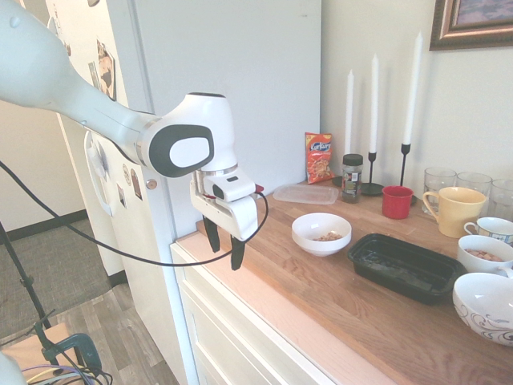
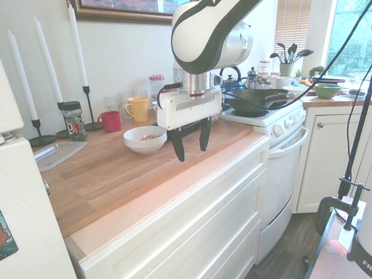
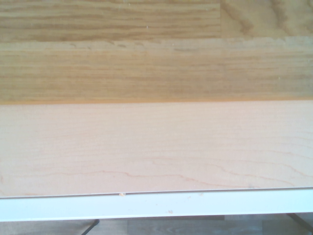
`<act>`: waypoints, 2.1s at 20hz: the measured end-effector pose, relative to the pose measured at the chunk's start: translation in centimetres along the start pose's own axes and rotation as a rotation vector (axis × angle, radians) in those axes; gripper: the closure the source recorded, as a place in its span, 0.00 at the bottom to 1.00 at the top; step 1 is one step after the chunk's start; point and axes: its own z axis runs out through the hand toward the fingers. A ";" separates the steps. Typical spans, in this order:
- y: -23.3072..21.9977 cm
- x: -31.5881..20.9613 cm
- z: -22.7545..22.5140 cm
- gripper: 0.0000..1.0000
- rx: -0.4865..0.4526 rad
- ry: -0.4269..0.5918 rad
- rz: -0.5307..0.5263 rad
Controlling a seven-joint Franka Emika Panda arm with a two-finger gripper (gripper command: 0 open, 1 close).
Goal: Put the cereal into the box
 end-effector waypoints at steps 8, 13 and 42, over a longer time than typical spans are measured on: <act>-1.9 1.9 -1.4 0.00 0.031 0.063 -0.030; -5.5 3.6 -1.0 0.00 -0.009 0.130 -0.113; -20.6 8.0 6.9 0.00 -0.296 0.626 -0.298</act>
